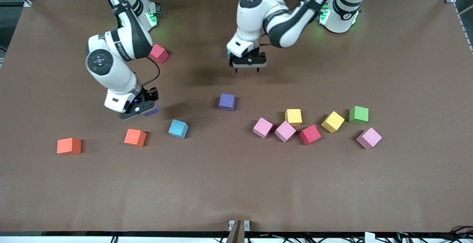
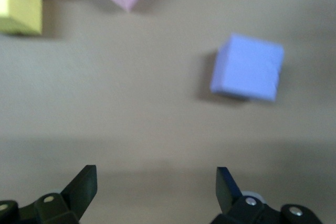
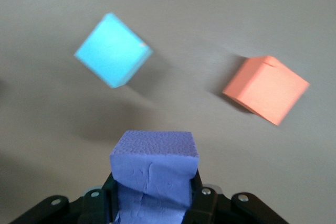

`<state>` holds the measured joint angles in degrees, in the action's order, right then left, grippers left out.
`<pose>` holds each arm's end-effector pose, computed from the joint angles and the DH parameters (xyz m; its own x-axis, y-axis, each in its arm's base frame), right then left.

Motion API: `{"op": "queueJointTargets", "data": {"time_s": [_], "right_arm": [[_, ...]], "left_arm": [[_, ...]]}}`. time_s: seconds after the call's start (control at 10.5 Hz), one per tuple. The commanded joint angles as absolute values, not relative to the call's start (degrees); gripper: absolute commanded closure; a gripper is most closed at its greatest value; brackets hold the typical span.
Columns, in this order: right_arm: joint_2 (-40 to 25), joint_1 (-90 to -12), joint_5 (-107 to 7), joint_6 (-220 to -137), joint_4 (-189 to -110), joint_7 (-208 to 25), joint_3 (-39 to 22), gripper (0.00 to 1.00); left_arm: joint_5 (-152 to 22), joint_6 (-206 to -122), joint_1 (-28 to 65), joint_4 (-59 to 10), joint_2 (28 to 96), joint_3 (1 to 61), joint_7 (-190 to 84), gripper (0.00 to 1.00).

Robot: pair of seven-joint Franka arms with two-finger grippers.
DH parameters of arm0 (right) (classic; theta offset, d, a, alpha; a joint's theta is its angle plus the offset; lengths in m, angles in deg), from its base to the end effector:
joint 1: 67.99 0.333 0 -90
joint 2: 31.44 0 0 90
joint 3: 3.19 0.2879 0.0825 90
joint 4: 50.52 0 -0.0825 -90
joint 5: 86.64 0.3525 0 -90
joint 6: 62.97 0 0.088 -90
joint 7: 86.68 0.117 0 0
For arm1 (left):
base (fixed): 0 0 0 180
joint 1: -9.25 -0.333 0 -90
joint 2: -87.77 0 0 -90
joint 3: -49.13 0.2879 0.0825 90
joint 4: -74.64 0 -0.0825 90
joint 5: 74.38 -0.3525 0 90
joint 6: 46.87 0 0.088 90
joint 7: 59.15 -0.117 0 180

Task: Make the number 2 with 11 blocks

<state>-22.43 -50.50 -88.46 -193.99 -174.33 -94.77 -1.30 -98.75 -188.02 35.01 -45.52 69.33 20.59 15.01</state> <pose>0.4961 0.1734 0.3057 0.8770 0.4793 -0.0337 0.4799 -0.8772 0.0135 0.3317 -0.4515 0.2784 0.9854 0.0577 0.1601 0.0521 -0.9979 0.0395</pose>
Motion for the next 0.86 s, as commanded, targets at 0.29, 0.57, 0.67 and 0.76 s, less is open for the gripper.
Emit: {"op": "queueJointTargets", "data": {"time_s": [0.29,0.57,0.67,0.76], "right_arm": [[-24.3,-45.9,-88.0,-193.6,-179.1,-99.9,9.0,1.0],[-24.1,-46.1,-88.0,-193.9,-180.3,-104.8,16.1,1.0],[-24.1,-46.0,-88.0,-193.9,-181.1,-109.3,17.8,1.0],[-24.1,-46.0,-88.0,-194.1,-182.2,-112.6,19.5,1.0]], "left_arm": [[-79.8,-182.2,34.0,-30.1,64.0,33.7,4.5,0.0],[-76.1,-175.9,35.2,-20.4,58.3,38.5,8.4,0.0],[-75.9,-174.9,35.2,-17.1,55.7,39.3,8.4,0.0],[-75.9,-173.3,35.3,-13.2,52.4,40.8,8.5,0.0]]}}
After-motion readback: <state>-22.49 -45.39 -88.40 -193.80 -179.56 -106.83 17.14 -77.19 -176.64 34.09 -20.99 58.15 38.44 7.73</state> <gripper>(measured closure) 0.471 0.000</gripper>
